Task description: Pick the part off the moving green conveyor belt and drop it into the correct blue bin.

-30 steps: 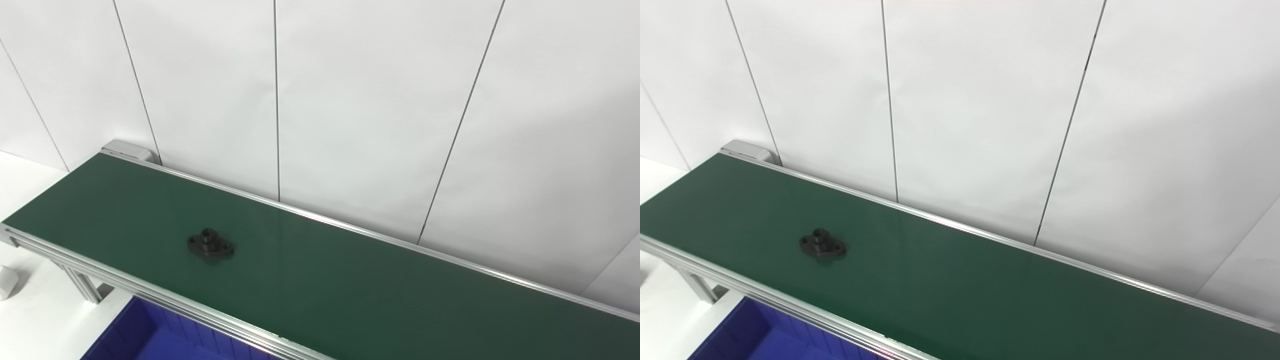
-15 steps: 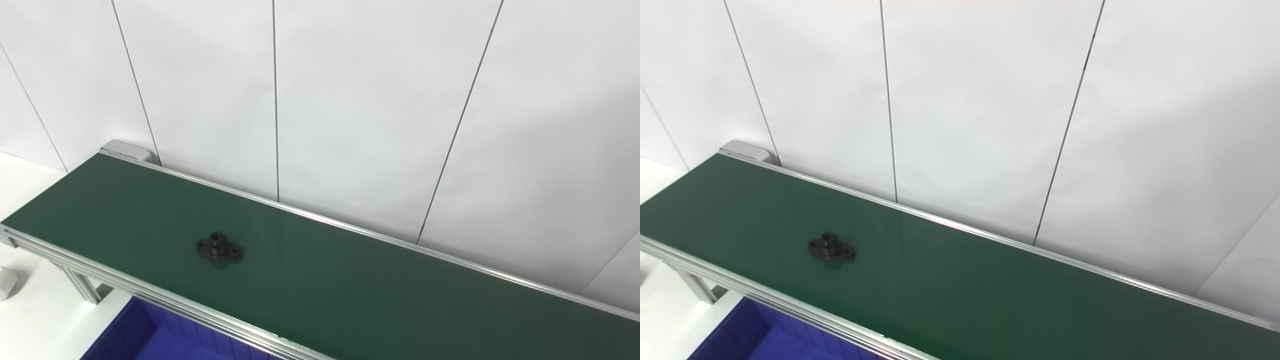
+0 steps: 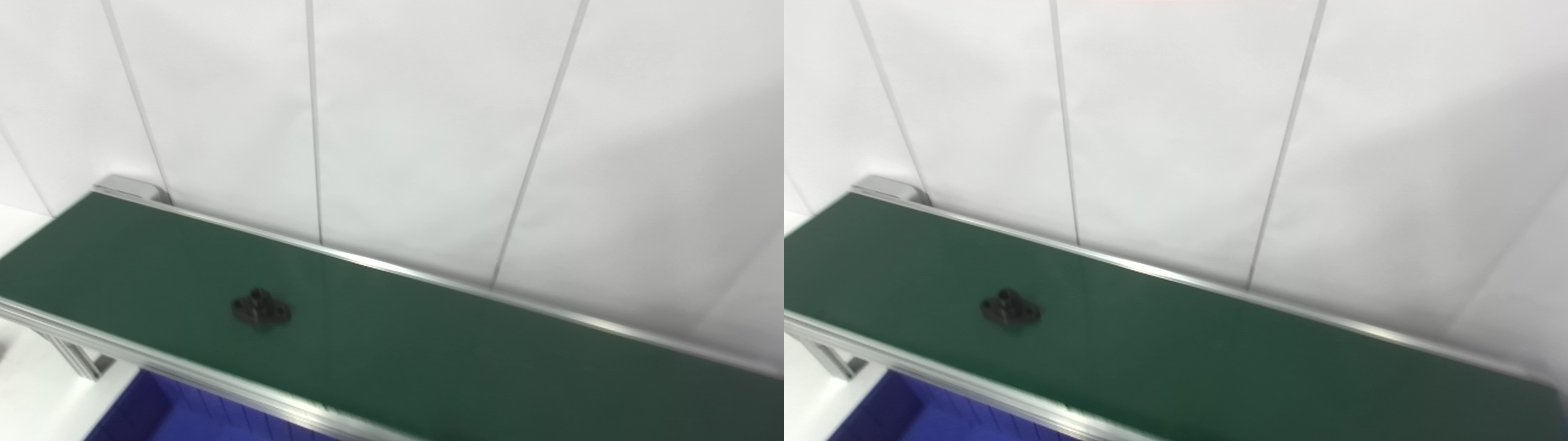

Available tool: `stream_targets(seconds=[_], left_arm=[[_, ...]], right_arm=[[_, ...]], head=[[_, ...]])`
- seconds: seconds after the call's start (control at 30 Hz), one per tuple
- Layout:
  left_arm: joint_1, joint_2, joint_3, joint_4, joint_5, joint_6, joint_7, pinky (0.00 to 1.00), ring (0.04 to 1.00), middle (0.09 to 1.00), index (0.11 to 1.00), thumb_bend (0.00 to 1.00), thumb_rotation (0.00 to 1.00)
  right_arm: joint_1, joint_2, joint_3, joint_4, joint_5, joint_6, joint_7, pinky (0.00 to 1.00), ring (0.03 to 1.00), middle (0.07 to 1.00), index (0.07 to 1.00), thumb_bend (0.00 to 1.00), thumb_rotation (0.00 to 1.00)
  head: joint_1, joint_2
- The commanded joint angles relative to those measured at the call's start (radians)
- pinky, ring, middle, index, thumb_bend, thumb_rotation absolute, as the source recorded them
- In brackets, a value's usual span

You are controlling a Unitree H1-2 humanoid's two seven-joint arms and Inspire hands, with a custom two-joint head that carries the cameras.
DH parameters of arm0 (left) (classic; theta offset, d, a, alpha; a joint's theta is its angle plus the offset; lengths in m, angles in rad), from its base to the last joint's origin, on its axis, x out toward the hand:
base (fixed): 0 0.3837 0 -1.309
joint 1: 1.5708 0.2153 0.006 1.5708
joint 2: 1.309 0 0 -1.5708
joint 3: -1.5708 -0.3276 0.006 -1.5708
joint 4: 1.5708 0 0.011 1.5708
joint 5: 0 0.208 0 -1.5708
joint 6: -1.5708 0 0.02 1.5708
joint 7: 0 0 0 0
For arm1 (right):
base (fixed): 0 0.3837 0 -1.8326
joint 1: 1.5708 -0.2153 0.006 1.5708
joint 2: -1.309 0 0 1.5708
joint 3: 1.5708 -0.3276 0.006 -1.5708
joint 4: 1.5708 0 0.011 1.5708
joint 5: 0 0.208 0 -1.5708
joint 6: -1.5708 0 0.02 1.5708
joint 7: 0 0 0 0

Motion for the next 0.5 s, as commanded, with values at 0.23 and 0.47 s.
stream_targets(seconds=[0.23,0.47], left_arm=[[0.018,0.057,0.035,-0.059,0.001,-0.031,0.004,0.81,0.834,0.858,0.822,0.77,0.76],[0.020,0.075,0.032,-0.069,0.002,-0.031,0.026,0.77,0.811,0.846,0.816,0.77,0.76]], right_arm=[[0.005,0.094,-0.089,-0.247,0.014,0.039,0.120,0.75,0.819,0.834,0.869,0.74,0.52],[-0.022,0.141,-0.153,-0.317,0.017,0.088,0.197,0.75,0.804,0.843,0.877,0.72,0.52]], head=[[-0.083,0.086],[-0.083,0.114]])
